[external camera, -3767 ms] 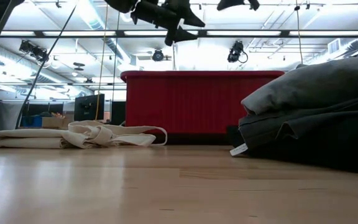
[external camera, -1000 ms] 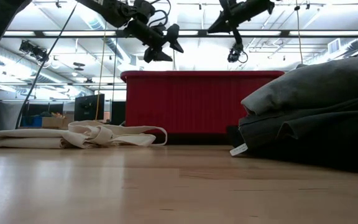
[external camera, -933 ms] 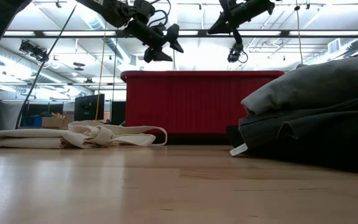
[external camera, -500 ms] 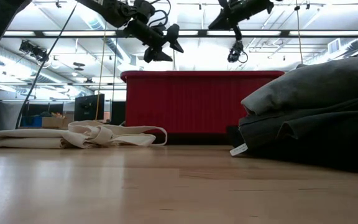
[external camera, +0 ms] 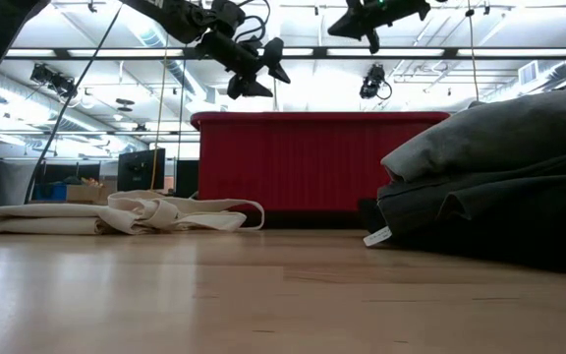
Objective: Fold Laundry from Bin
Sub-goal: Fold the blue checkered pants
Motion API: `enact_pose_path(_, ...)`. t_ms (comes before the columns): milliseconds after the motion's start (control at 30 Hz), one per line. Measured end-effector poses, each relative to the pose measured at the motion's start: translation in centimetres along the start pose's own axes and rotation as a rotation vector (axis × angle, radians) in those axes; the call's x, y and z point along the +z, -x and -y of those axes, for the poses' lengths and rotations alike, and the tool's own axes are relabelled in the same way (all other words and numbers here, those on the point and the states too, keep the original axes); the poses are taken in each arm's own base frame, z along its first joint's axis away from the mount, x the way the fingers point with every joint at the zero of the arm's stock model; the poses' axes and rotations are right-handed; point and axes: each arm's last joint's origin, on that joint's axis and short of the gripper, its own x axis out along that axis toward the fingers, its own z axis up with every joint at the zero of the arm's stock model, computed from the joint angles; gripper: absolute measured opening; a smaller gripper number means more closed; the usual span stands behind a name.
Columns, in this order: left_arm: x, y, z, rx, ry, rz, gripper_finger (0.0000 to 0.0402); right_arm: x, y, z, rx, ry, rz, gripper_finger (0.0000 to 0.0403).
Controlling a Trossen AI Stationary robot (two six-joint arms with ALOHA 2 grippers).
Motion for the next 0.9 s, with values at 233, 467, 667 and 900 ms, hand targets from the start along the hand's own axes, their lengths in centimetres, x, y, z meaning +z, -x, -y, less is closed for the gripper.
enact_pose_path(233,0.0,0.0,0.2,-0.005,0.081,0.006,0.0322,0.2,0.0,-0.1,0.006,0.028,0.022,0.0023)
enact_pose_path(467,1.0,0.1,0.9,-0.053,0.243,0.104,0.0322,0.0,-0.1,-0.3,0.01,-0.036,0.003,0.0023)
enact_pose_path(667,1.4,0.1,1.1,-0.065,0.204,0.139,0.0322,-0.8,-0.1,-0.4,0.088,-0.054,-0.088,0.0023)
enact_pose_path(900,1.2,0.1,2.1,-0.095,0.245,0.14,0.0322,-0.8,0.0,-0.2,0.09,-0.035,-0.101,0.0023)
